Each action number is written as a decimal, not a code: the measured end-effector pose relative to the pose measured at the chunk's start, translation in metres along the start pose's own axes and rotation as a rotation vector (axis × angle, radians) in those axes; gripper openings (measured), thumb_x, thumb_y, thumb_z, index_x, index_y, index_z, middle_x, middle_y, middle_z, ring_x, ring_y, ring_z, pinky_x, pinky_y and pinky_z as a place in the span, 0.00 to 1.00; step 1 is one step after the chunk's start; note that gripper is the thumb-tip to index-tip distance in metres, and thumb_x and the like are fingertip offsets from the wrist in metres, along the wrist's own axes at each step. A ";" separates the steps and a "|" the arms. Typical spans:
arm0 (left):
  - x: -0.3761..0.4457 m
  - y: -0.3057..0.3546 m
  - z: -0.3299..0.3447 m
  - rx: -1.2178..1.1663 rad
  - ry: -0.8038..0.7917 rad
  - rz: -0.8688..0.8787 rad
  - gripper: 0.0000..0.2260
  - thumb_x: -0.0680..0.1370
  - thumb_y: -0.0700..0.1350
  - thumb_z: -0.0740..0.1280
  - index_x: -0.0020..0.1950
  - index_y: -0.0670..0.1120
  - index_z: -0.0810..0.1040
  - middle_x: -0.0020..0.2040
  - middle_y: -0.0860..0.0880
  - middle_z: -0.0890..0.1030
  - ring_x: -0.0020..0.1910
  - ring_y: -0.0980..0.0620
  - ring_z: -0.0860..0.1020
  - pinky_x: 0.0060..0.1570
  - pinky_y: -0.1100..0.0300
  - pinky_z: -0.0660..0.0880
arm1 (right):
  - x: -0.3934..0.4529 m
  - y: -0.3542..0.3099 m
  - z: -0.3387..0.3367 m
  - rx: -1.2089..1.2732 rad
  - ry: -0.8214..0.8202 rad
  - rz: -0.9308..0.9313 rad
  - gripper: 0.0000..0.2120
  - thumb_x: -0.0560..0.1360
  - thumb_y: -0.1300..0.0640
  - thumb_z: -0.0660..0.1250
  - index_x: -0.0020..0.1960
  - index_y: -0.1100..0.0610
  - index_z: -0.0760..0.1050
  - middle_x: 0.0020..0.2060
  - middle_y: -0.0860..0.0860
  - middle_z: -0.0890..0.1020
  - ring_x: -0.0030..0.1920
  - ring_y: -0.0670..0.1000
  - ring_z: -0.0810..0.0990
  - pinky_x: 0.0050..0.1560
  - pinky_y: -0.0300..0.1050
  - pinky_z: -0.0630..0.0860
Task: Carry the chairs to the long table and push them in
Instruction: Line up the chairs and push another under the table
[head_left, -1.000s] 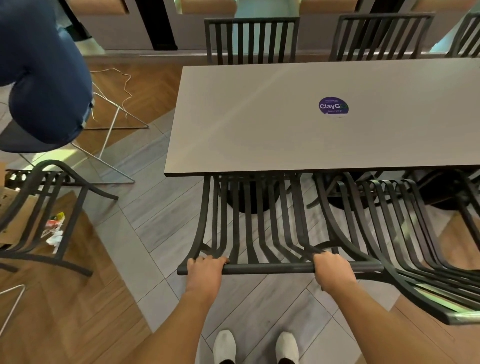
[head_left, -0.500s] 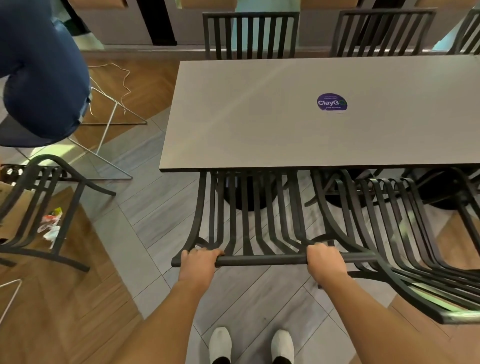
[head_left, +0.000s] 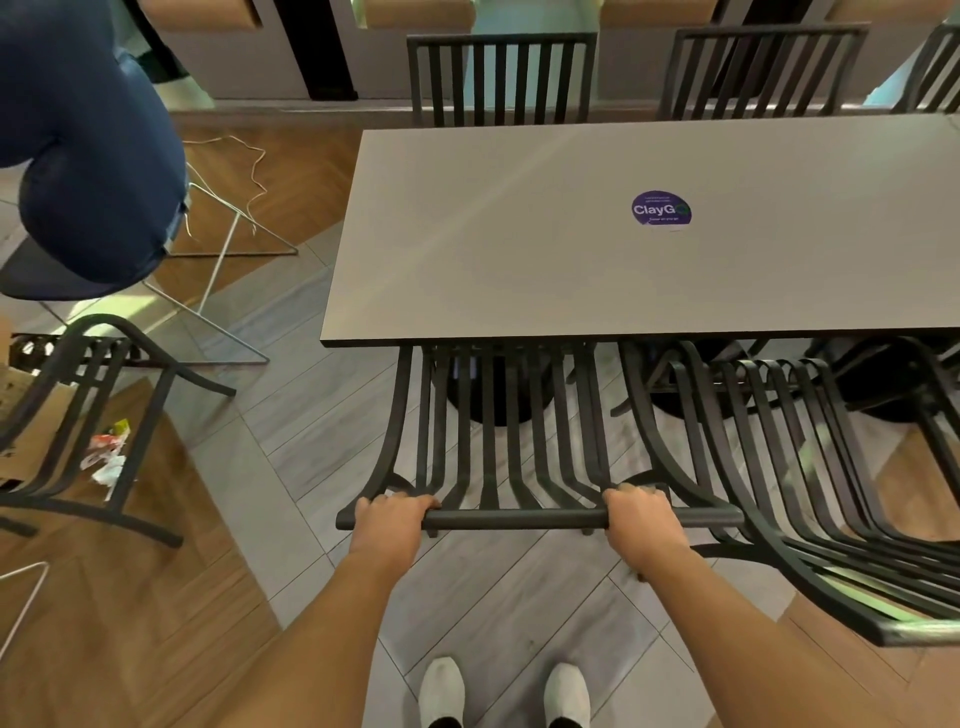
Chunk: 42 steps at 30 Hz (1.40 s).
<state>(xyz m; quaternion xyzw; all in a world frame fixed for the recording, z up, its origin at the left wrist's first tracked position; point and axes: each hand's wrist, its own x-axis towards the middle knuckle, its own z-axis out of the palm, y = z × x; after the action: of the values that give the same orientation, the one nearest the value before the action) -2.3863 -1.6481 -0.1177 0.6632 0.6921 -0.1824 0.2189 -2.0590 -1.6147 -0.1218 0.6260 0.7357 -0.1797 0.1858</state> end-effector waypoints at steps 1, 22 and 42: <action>0.000 0.000 -0.001 -0.012 -0.005 0.001 0.22 0.82 0.42 0.67 0.71 0.63 0.72 0.56 0.54 0.79 0.60 0.49 0.76 0.71 0.44 0.63 | -0.001 0.005 0.000 0.064 -0.001 -0.034 0.11 0.80 0.51 0.69 0.61 0.51 0.78 0.53 0.48 0.79 0.55 0.51 0.76 0.63 0.49 0.72; -0.058 0.235 -0.076 -0.205 -0.018 0.430 0.14 0.85 0.53 0.61 0.66 0.51 0.79 0.56 0.50 0.83 0.50 0.49 0.81 0.54 0.48 0.80 | -0.137 0.170 -0.030 0.330 0.119 0.228 0.19 0.83 0.38 0.57 0.59 0.49 0.79 0.52 0.48 0.79 0.53 0.51 0.78 0.54 0.50 0.77; -0.032 0.446 -0.048 -0.111 -0.147 0.698 0.19 0.84 0.60 0.57 0.62 0.50 0.79 0.50 0.51 0.83 0.39 0.55 0.78 0.42 0.57 0.75 | -0.200 0.371 -0.029 0.460 0.185 0.461 0.15 0.83 0.40 0.60 0.54 0.49 0.79 0.47 0.46 0.79 0.47 0.48 0.78 0.50 0.49 0.77</action>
<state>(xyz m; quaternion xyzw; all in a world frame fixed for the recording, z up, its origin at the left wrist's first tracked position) -1.9432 -1.6248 -0.0427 0.8318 0.4150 -0.1061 0.3530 -1.6647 -1.7147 -0.0089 0.8150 0.5290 -0.2365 0.0079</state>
